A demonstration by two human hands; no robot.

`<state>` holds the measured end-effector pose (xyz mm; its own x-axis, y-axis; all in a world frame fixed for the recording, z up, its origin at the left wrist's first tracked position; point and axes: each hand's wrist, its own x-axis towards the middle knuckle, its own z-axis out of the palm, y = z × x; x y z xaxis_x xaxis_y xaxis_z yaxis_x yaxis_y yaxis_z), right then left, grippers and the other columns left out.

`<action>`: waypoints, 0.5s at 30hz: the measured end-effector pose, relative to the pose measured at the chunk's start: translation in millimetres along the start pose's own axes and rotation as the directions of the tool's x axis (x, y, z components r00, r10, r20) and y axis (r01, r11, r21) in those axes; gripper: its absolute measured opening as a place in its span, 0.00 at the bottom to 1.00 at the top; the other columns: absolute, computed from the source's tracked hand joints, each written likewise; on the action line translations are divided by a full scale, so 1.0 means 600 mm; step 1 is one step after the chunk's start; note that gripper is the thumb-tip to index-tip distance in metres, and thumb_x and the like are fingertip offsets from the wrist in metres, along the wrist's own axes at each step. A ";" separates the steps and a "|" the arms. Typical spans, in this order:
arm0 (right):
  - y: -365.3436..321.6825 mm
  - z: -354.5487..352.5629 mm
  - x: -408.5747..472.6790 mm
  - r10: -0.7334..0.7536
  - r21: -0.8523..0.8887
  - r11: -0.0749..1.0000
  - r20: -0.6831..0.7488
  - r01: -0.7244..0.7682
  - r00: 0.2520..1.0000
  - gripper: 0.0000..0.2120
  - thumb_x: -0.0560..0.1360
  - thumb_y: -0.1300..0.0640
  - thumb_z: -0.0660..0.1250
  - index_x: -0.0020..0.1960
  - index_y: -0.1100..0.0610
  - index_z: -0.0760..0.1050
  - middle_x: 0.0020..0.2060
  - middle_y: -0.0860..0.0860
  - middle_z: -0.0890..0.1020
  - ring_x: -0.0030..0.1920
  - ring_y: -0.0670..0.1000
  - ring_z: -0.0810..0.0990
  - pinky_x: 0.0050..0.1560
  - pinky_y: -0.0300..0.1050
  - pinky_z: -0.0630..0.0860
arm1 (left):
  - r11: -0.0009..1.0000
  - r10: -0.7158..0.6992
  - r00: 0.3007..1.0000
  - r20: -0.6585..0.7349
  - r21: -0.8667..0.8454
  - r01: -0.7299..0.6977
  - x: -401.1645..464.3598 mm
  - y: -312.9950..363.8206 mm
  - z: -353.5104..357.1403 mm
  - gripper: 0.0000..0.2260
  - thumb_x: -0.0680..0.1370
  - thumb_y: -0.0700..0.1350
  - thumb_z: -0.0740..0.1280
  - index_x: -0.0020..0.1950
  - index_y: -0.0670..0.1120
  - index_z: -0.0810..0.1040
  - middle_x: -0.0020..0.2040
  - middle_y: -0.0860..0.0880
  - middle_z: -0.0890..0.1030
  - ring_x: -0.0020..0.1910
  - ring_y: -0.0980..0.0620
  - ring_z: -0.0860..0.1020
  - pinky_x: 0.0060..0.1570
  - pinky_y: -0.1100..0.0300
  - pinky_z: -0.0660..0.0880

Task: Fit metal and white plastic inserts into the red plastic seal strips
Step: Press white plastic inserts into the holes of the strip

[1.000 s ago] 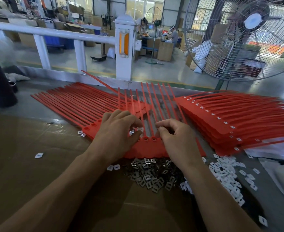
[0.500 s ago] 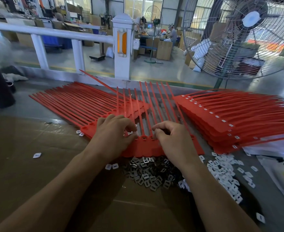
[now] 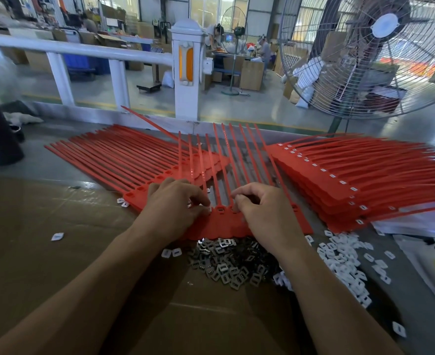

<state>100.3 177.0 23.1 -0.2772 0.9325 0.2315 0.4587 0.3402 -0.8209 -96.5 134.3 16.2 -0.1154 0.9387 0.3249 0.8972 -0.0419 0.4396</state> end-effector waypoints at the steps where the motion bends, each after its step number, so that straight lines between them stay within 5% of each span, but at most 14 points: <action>1: -0.001 -0.002 -0.001 -0.006 -0.015 1.000 -0.002 0.006 1.000 0.07 0.81 0.54 0.67 0.50 0.46 0.84 0.43 0.41 0.85 0.43 0.39 0.82 0.41 0.31 0.73 | 1.000 0.002 1.000 0.003 0.005 -0.002 0.000 0.000 -0.002 0.06 0.76 0.57 0.72 0.52 0.62 0.83 0.49 0.64 0.76 0.57 0.57 0.68 0.59 0.56 0.55; 5: -0.011 -0.021 0.000 -0.030 -0.032 0.999 -0.047 0.029 0.998 0.07 0.81 0.54 0.67 0.50 0.45 0.84 0.40 0.40 0.85 0.40 0.37 0.82 0.37 0.28 0.72 | 0.998 0.050 0.999 0.010 0.049 -0.050 -0.008 -0.001 -0.015 0.09 0.79 0.55 0.70 0.58 0.62 0.82 0.56 0.63 0.80 0.59 0.57 0.68 0.59 0.58 0.53; 11: -0.022 -0.077 0.009 -0.024 -0.041 0.999 -0.087 0.020 0.996 0.07 0.80 0.53 0.68 0.45 0.47 0.83 0.34 0.41 0.85 0.32 0.39 0.81 0.38 0.40 0.74 | 0.973 0.145 0.984 0.106 0.163 -0.161 -0.012 0.006 -0.025 0.15 0.82 0.45 0.65 0.62 0.65 0.81 0.61 0.64 0.77 0.61 0.58 0.67 0.55 0.59 0.51; 15: -0.015 -0.121 0.006 0.063 -0.256 0.965 0.022 -0.055 0.998 0.06 0.78 0.50 0.72 0.42 0.46 0.83 0.31 0.39 0.83 0.30 0.38 0.79 0.36 0.40 0.71 | 0.950 0.164 0.977 0.134 0.244 -0.193 -0.012 0.014 -0.022 0.19 0.79 0.42 0.66 0.65 0.63 0.79 0.62 0.62 0.76 0.61 0.57 0.67 0.53 0.58 0.52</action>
<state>156.2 186.3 69.2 -0.2661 0.9492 0.1680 0.6741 0.3078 -0.6715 -93.7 122.4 28.6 0.0913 0.9565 0.2771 0.9790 -0.1371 0.1506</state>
